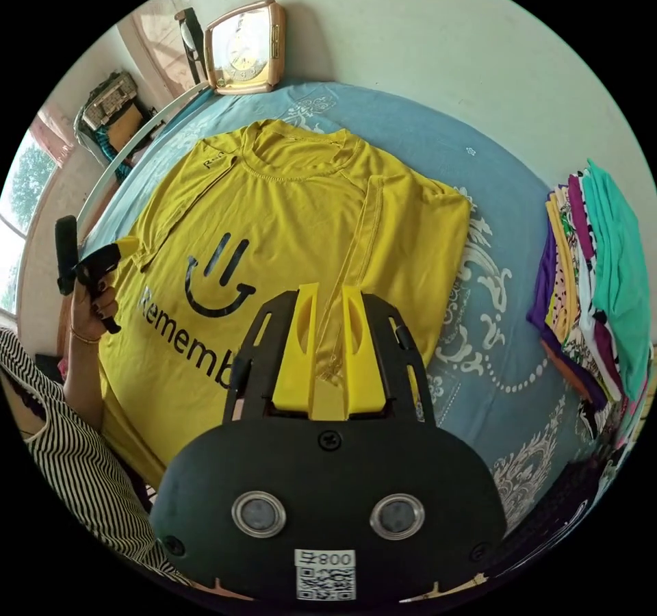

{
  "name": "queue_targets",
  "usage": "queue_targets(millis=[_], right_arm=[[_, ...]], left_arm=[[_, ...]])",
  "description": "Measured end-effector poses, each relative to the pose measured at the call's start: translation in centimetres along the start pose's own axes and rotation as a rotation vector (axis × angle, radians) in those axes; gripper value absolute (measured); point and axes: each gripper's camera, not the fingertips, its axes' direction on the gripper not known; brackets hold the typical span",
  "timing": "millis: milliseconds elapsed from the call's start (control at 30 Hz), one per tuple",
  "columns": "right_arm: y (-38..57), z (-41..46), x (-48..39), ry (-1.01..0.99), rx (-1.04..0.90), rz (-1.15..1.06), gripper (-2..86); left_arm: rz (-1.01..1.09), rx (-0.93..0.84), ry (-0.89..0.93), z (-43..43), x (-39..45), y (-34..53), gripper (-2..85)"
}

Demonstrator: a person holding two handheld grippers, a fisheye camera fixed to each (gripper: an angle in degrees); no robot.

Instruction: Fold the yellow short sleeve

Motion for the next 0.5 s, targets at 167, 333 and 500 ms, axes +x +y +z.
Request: queue_targets(millis=[167,333,500], right_arm=[[6.5,-1.4,-3.8,0.078,0.029,-0.029,7.7],[11.1,-3.3,-5.2,0.261,0.168,0.016,7.3],[13.9,-2.7,-4.1,0.179,0.155,0.076,6.7]], left_arm=[[0.083,-0.121,-0.040,7.7,-0.3,-3.4,2.6],[0.114,-0.188,-0.031,14.8,-1.2,-7.6,5.2],[0.181,-0.282,-0.095,22.7,-1.7,-12.1,7.3]])
